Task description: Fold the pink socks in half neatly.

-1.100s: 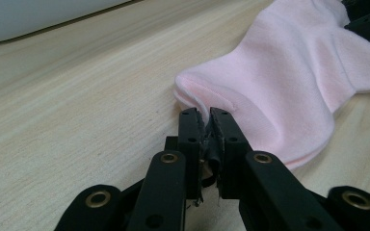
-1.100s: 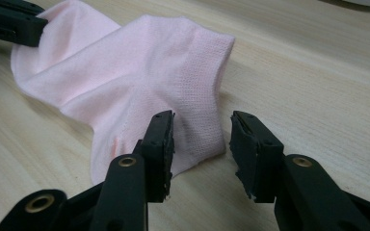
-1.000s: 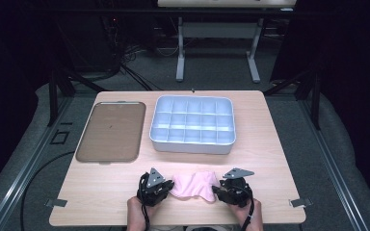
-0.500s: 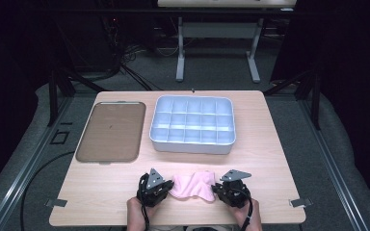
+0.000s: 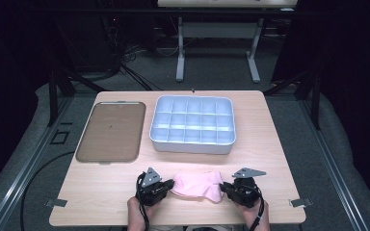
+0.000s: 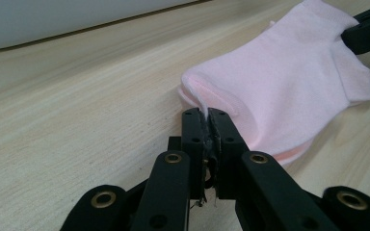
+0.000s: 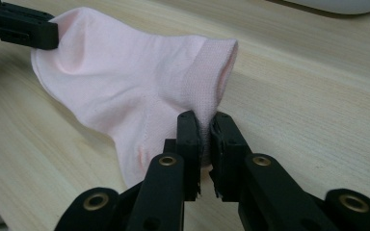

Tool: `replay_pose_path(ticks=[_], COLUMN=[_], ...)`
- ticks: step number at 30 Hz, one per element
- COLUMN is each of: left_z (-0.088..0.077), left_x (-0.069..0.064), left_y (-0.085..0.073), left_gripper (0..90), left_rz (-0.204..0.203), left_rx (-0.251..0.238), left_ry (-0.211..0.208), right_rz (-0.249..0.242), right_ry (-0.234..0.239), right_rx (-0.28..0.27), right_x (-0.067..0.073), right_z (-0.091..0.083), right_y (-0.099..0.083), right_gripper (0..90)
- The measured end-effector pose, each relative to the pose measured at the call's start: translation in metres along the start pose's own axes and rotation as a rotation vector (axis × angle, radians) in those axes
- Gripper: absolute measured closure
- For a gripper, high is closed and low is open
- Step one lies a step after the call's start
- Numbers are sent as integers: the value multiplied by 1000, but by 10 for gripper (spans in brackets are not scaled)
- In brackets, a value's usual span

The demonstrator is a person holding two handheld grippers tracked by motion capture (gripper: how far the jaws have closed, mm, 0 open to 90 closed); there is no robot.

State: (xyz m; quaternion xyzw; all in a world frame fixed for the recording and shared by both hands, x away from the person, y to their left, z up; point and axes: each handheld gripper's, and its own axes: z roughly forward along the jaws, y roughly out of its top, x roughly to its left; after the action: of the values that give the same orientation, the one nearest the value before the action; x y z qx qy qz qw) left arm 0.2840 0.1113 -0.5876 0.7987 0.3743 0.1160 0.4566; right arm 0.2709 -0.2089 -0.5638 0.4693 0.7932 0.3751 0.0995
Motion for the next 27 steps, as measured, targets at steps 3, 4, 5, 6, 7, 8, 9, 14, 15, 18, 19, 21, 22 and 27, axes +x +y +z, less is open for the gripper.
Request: replay_pose_path(ticks=[3, 4, 5, 6, 7, 8, 9, 14, 15, 18, 19, 21, 22, 27], left_z=[-3, -4, -5, -6, -7, -8, -8, -3, -1, 0, 0, 0, -1, 0], left_x=[3, 4, 6, 6, 7, 7, 6, 1, 0, -1, 0, 1, 1, 0], left_y=[-1, -1, -2, -2, -2, -3, -3, -2, -2, -1, -1, -1, -1, -1], left_gripper=[856, 856, 856, 856, 856, 855, 855, 844, 842, 838, 838, 837, 837, 837], left_rz=[-25, -37, -47, -58, -60, -55, -52, -7, 1, 6, 4, 2, -1, -1], left_rx=[-18, -26, -34, -38, -36, -37, -36, 19, 27, 42, 42, 33, 32, 36], left_ry=[-11, -16, -17, -16, -13, -8, -9, 1, 7, 6, 4, 3, 0, 2], right_rz=[15, 12, 10, 13, 1, -5, -3, -48, -54, -93, -94, -87, -82, 6], right_ry=[26, 27, 29, 32, 36, 38, 31, 7, -6, -46, -53, -48, -39, 29], right_rx=[0, -1, 1, -3, -3, -8, -18, 10, 20, 22, 21, 15, 5, -43], right_x=[-1, -1, -2, -1, -2, -1, 0, 8, 9, 17, 18, 19, 19, 14], right_z=[0, 2, 4, 5, 7, 8, 9, 16, 17, 23, 25, 26, 25, 21], right_y=[1, 1, 1, 0, 0, 0, 0, 3, 3, 3, 3, 3, 4, 5], right_gripper=[812, 804, 794, 779, 763, 753, 738, 653, 641, 570, 523, 506, 496, 467])
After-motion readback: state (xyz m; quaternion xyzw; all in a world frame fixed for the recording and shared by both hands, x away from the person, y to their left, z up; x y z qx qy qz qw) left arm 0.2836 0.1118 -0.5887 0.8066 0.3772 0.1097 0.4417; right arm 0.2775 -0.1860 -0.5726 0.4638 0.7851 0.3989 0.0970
